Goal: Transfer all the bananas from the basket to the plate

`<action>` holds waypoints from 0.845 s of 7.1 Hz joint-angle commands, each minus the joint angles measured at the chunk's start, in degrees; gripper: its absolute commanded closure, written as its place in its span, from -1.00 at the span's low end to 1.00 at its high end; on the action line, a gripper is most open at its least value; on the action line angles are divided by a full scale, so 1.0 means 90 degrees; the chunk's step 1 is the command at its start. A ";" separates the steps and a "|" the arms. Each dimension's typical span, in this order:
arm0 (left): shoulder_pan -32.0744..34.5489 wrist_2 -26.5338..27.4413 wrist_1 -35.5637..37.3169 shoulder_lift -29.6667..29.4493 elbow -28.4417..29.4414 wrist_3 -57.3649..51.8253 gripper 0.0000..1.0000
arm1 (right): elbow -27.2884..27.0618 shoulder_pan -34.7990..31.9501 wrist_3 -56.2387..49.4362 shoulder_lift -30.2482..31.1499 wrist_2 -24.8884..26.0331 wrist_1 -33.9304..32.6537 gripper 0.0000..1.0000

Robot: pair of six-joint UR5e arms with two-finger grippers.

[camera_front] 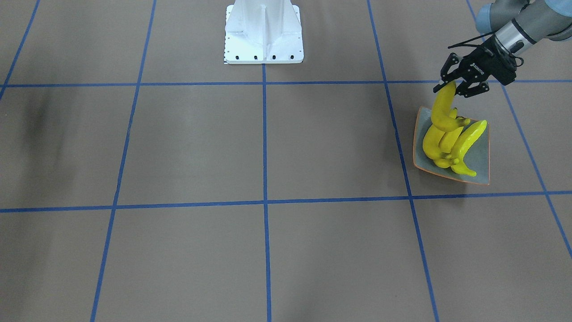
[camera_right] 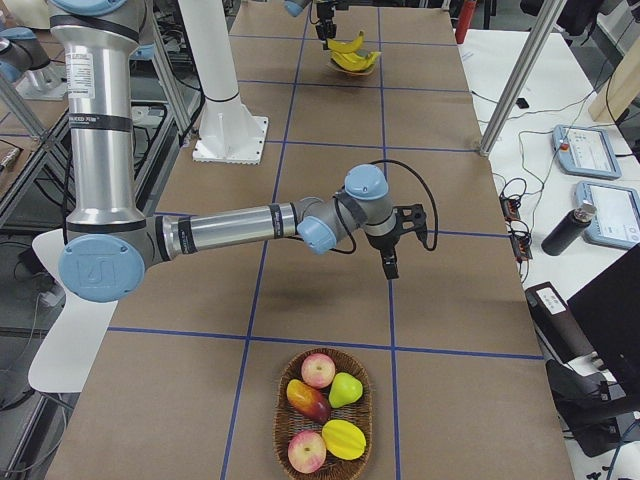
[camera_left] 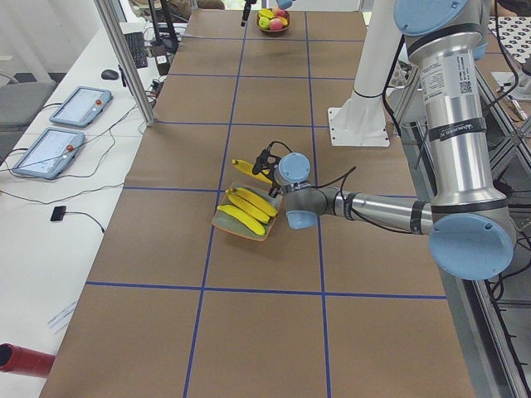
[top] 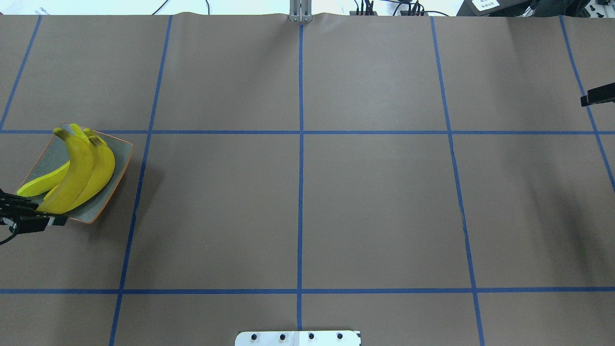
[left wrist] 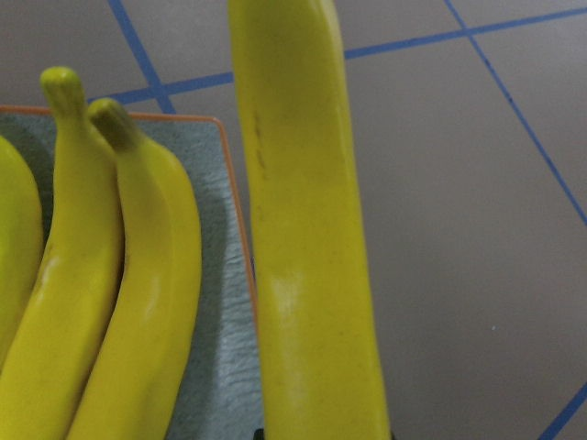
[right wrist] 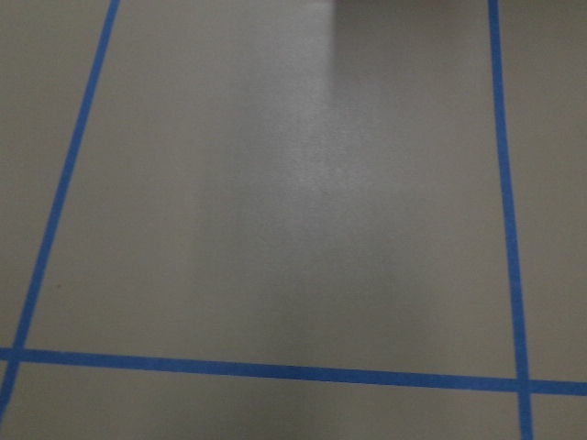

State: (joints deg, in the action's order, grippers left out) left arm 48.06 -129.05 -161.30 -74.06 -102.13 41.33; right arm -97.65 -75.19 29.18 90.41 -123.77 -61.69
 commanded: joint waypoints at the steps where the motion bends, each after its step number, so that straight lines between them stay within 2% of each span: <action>1: -0.0358 0.0003 0.0012 -0.0090 0.0292 -0.0207 1.00 | 0.0313 -0.0336 -0.0625 0.0013 -0.0184 0.0008 -1.00; 2: -0.0398 0.0003 0.0031 -0.0149 0.0293 -0.0207 1.00 | 0.0313 -0.0347 -0.0625 0.0013 -0.0184 0.0008 -1.00; 3: -0.0418 -0.0016 0.0031 -0.0217 0.0341 -0.0197 0.75 | 0.0323 -0.0347 -0.0625 0.0013 -0.0174 0.0008 -1.00; 4: -0.0418 -0.0248 0.0031 -0.0392 0.0448 -0.0197 0.28 | 0.0342 -0.0347 -0.0625 0.0004 -0.0184 0.0008 -1.00; 6: -0.0350 -0.0436 0.0031 -0.0530 0.0799 -0.0236 0.22 | 0.0342 -0.0347 -0.0625 -0.0006 -0.0184 0.0008 -1.00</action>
State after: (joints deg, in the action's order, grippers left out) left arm 44.55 -132.30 -161.02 -78.21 -96.55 39.42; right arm -94.61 -78.30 23.56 90.39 -125.41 -61.61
